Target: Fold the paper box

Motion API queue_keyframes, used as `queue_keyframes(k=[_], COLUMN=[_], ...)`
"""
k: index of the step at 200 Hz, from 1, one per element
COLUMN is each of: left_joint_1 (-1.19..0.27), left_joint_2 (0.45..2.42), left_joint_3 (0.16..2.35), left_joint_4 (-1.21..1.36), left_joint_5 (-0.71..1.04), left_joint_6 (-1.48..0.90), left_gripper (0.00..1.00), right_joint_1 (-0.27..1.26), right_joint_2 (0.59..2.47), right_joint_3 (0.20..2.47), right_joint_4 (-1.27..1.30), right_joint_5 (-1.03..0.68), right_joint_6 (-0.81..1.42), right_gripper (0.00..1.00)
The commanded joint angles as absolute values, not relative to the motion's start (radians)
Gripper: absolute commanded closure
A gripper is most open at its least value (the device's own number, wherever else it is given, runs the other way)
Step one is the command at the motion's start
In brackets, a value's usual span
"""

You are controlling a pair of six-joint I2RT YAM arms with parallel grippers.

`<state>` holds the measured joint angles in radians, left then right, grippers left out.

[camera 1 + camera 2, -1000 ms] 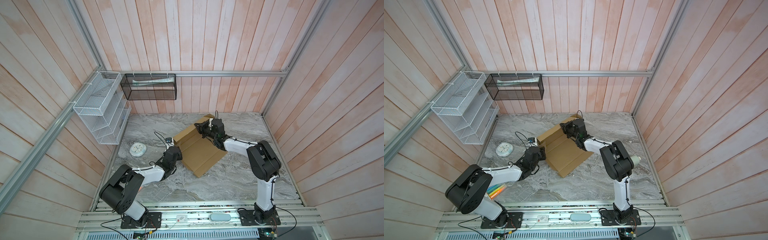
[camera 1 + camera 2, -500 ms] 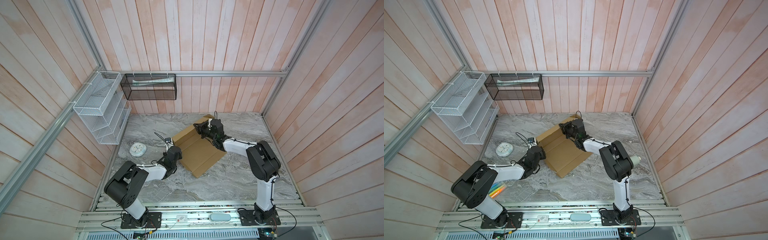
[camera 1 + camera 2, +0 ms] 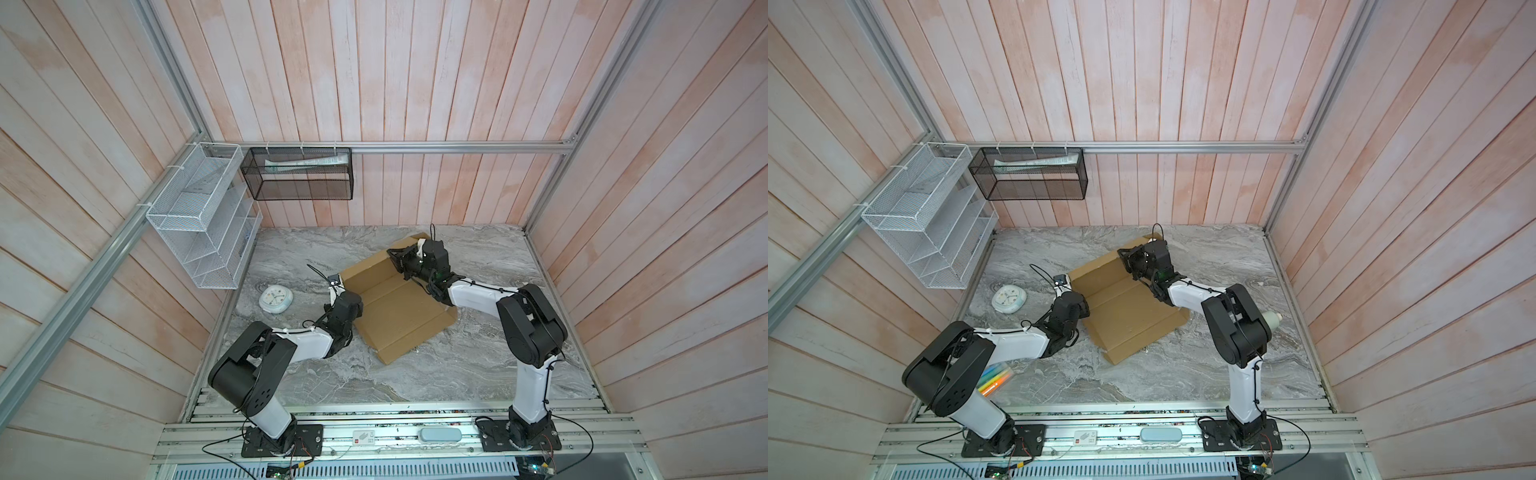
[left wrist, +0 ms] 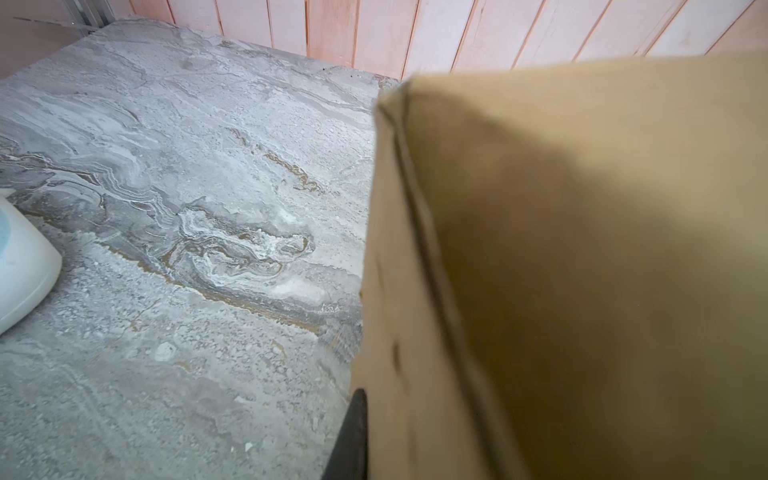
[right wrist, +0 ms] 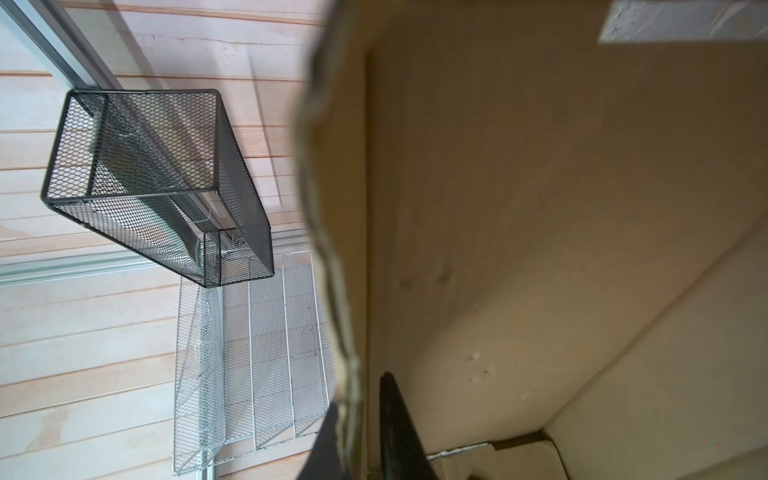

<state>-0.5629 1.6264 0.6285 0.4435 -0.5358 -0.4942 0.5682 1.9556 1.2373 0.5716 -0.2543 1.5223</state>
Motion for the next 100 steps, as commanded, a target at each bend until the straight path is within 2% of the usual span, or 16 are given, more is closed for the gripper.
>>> queue_keyframes(k=[1,57,100], left_joint_1=[-0.563,-0.563,-0.563], left_joint_2=[1.599,1.567,1.54], left_joint_3=[0.601,0.559,0.539], left_joint_4=[0.483,0.512,0.522], left_joint_5=[-0.553,-0.559,-0.57], left_joint_6=[-0.486,-0.439,-0.399], left_gripper=[0.9,0.97,0.99], right_joint_1=[0.575,0.568,0.567], right_joint_2=[1.903,1.849,1.774], right_joint_3=[1.212,1.172,1.114], right_joint_4=[0.562,0.558,0.519], right_joint_5=[-0.265,-0.268,-0.271], right_joint_6=[1.483,1.441,1.37], right_gripper=[0.79,0.62,0.54])
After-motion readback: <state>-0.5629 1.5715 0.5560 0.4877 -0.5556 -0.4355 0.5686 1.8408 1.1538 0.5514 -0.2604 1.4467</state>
